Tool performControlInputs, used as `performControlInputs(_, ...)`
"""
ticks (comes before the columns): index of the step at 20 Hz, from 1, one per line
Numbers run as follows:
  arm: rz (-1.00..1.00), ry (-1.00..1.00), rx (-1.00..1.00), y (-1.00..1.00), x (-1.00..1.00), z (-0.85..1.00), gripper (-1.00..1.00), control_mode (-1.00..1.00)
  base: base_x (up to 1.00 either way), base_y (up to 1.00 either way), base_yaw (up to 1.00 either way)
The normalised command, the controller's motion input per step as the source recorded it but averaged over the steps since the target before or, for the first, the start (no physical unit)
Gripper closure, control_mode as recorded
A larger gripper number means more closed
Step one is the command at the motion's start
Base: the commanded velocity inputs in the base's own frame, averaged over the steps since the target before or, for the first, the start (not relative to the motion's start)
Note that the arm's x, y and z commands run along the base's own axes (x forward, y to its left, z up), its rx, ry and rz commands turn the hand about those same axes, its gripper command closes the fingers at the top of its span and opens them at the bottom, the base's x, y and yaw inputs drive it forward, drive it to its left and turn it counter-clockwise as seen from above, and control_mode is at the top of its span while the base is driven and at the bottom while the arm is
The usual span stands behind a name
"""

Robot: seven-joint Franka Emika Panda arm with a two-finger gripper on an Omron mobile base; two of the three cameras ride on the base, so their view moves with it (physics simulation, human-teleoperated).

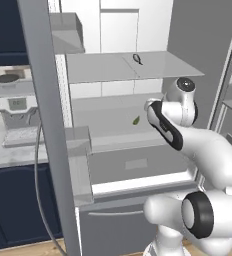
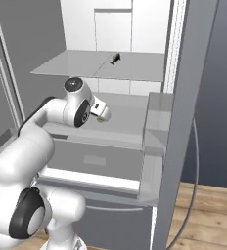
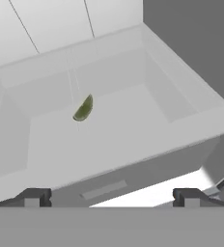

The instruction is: Take the lemon wedge from the fridge and place it on the plate with fish on the dining counter.

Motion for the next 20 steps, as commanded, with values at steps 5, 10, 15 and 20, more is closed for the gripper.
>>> performControlInputs(5, 0.00, 0.00, 0.00, 0.00, 0.00, 0.00, -1.00, 1.00, 0.07, 0.00, 0.01)
performControlInputs(10, 0.00, 0.00, 0.00, 0.00, 0.00, 0.00, -1.00, 1.00, 0.48, 0.21, 0.00)
performControlInputs(15, 0.00, 0.00, 0.00, 0.00, 0.00, 0.00, -1.00, 1.00, 0.34, 0.17, 0.00)
performControlInputs(20, 0.00, 0.01, 0.00, 0.00, 0.06, -0.13, -1.00, -1.00, 0.11, 0.06, 0.00)
